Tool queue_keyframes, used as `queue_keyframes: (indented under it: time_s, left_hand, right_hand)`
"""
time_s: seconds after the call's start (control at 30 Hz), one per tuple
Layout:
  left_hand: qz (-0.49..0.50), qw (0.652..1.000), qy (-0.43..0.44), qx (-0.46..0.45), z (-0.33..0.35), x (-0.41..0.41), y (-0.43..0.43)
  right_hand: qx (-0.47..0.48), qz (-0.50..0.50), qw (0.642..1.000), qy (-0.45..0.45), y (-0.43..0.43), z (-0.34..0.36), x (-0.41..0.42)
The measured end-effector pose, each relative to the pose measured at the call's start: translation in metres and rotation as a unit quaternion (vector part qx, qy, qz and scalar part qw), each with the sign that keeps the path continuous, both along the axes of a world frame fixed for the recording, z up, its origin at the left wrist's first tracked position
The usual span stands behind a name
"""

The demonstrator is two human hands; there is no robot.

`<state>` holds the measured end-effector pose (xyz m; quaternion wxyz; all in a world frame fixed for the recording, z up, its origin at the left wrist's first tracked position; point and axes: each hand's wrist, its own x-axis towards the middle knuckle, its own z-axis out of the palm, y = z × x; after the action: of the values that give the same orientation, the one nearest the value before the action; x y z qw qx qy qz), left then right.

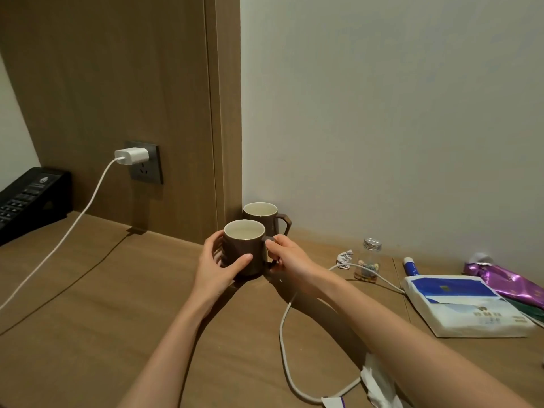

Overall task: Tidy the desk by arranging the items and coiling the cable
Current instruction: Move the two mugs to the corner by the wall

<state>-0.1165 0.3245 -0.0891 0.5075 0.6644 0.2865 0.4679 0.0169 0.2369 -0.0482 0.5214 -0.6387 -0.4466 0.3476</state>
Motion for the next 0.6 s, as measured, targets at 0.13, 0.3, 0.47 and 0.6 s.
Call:
queue_keyframes:
  time_s: [0.13,0.3,0.47,0.6]
  left_hand:
    - [0.019,1.000,0.009,0.012,-0.002,0.003,0.005]
    - [0.042,0.999,0.021,0.022,-0.004,0.007,0.013]
    - [0.059,0.997,0.038,0.023,-0.007,0.006,0.017]
    - [0.071,0.996,0.045,0.023,-0.008,0.006,0.017]
  right_hand:
    - [-0.003,-0.001,1.000,-0.005,0.008,0.000,0.002]
    - [-0.002,-0.005,1.000,-0.015,0.015,-0.002,0.004]
    - [0.002,-0.001,1.000,-0.020,0.017,-0.003,0.004]
    - [-0.007,0.001,1.000,-0.025,0.019,-0.002,0.005]
